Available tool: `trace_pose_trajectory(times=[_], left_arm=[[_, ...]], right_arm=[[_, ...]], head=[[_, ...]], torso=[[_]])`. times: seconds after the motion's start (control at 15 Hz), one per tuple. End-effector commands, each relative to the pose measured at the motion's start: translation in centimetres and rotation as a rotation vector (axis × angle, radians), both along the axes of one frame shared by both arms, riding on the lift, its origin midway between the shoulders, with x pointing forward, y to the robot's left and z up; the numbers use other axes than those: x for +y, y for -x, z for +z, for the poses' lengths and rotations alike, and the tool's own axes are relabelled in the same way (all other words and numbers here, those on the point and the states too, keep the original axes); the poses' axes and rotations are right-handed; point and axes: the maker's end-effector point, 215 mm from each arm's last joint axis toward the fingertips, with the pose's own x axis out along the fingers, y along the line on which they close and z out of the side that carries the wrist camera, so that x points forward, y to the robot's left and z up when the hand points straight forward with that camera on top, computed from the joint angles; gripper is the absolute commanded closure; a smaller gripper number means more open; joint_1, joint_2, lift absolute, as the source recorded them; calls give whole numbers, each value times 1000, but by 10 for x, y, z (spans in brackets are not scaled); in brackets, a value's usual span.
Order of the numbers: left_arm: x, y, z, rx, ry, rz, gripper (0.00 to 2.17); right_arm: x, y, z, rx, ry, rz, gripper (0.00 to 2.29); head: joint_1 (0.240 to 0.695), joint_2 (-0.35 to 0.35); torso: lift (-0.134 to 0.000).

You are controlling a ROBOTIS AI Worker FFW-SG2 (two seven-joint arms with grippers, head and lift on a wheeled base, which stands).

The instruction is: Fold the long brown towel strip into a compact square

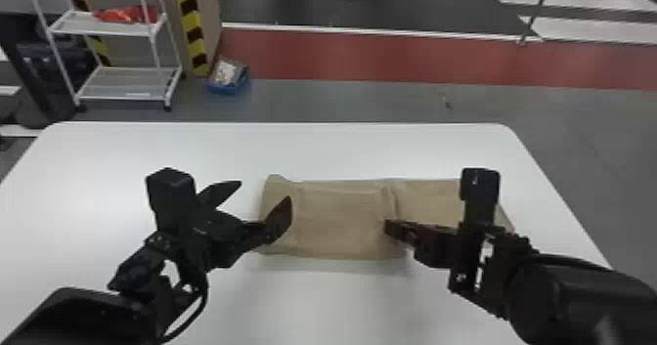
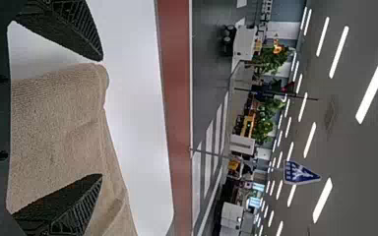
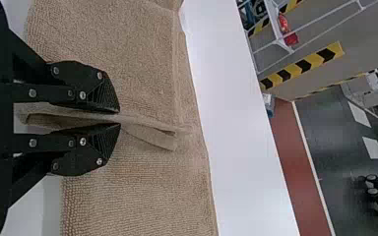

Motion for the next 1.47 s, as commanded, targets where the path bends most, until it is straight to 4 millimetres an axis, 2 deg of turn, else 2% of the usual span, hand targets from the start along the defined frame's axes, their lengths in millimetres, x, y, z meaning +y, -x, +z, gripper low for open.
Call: trace_pose_trajectory(times=[0.0, 0.2, 0.47, 0.67, 0.8, 1.07, 1.2, 1.4], left_arm=[[-2, 0, 0, 0, -1, -1, 29], [-3, 0, 0, 0, 0, 3, 29], [-7, -1, 1, -3, -5, 1, 29], [-6, -1, 1, -4, -6, 1, 29], [-3, -2, 1, -5, -8, 3, 29], [8, -5, 2, -9, -5, 23, 29], [10, -3, 0, -6, -6, 26, 29], [16, -4, 1, -9, -7, 34, 29]], right_arm=[[1, 0, 0, -1, -1, 2, 950], [6, 4, -2, 17, -6, 16, 950], [17, 11, 7, 13, -5, 40, 947], [18, 7, 11, 4, -2, 42, 954], [18, 0, 19, -24, -5, 39, 1295], [23, -9, 36, -75, -34, 57, 1298], [22, -12, 60, -117, -45, 61, 1295], [7, -17, 95, -126, -56, 55, 1298]], head=[[695, -95], [695, -97], [695, -90], [695, -86], [695, -85], [695, -76], [695, -68], [695, -60]], torso=[[-124], [-124], [-124], [-124], [-124], [-124], [-124], [-124]])
